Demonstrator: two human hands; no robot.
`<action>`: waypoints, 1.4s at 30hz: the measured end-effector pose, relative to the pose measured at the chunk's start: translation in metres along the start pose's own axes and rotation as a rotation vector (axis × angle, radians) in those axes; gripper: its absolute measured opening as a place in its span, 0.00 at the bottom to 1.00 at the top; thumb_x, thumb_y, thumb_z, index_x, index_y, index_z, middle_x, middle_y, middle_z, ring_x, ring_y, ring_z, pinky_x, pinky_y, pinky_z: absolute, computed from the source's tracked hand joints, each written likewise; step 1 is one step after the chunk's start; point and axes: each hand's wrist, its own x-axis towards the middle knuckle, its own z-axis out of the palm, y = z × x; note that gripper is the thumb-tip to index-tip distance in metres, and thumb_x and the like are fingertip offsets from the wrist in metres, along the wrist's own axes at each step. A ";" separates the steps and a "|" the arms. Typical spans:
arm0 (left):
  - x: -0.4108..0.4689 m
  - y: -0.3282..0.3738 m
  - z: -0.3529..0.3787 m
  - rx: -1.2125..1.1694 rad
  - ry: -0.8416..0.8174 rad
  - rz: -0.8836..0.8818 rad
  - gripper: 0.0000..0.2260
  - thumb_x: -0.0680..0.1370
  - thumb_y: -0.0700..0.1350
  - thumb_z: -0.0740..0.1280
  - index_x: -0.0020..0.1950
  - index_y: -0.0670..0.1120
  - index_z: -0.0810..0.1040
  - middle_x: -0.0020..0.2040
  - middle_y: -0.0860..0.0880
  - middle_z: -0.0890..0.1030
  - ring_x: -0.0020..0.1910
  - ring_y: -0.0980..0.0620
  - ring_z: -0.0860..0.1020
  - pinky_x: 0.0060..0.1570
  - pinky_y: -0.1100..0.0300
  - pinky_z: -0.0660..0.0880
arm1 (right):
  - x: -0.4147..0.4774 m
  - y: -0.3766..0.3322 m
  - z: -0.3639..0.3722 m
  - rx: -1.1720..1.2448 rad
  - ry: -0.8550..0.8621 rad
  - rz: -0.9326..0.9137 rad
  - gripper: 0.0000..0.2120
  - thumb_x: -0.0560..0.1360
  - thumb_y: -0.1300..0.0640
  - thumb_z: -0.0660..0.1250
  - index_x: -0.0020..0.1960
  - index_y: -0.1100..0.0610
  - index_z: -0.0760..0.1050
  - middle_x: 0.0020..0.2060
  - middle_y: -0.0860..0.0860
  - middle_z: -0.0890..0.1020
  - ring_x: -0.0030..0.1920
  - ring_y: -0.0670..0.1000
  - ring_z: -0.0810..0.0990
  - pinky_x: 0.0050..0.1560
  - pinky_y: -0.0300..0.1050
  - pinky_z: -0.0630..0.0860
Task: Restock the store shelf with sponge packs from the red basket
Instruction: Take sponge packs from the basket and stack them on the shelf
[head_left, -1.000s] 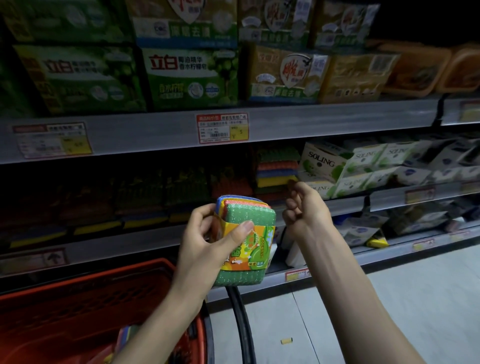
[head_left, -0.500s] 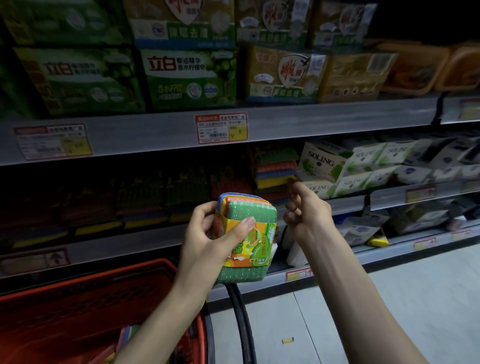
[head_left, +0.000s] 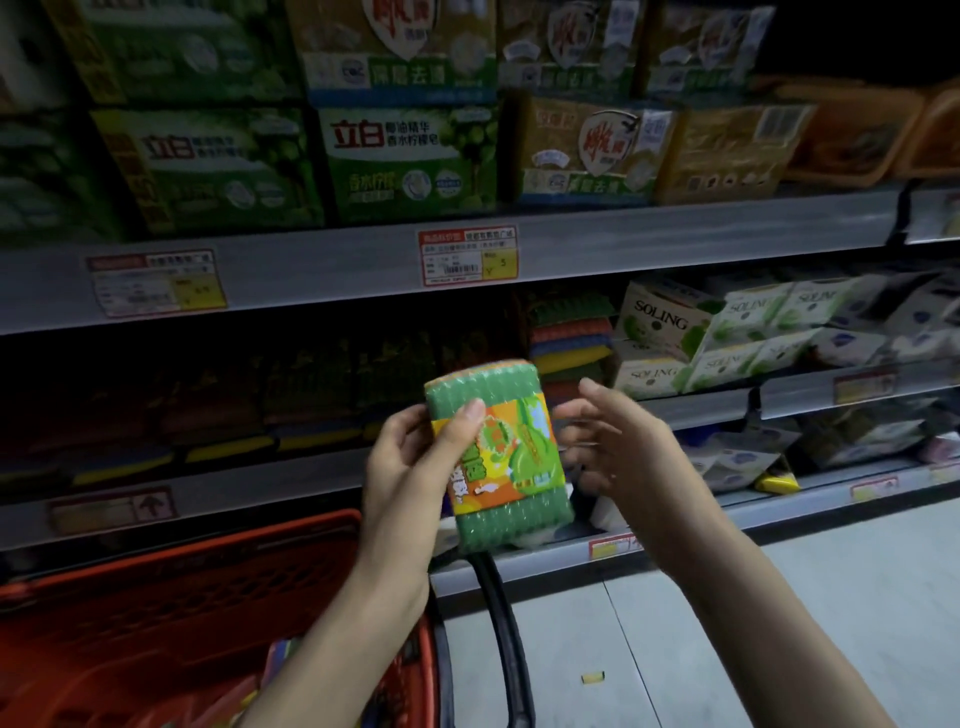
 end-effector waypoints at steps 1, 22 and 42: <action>0.000 0.002 0.000 -0.038 0.034 -0.004 0.24 0.71 0.53 0.76 0.63 0.46 0.79 0.55 0.47 0.87 0.54 0.48 0.86 0.51 0.54 0.83 | -0.006 0.002 0.002 -0.085 -0.047 0.007 0.17 0.80 0.42 0.64 0.50 0.56 0.81 0.41 0.52 0.81 0.38 0.53 0.78 0.41 0.44 0.73; -0.042 -0.011 -0.010 0.203 0.084 0.221 0.16 0.80 0.41 0.71 0.63 0.58 0.78 0.57 0.57 0.84 0.58 0.62 0.82 0.51 0.68 0.78 | -0.018 0.028 0.052 0.227 0.106 -0.232 0.19 0.74 0.57 0.77 0.61 0.61 0.75 0.57 0.63 0.83 0.52 0.64 0.87 0.54 0.56 0.85; -0.002 -0.019 0.014 0.236 0.161 0.198 0.24 0.82 0.40 0.66 0.75 0.60 0.71 0.70 0.54 0.76 0.64 0.63 0.76 0.56 0.66 0.76 | 0.006 0.027 0.065 -0.012 0.253 -0.465 0.12 0.80 0.53 0.71 0.63 0.47 0.79 0.60 0.48 0.80 0.57 0.43 0.82 0.62 0.55 0.80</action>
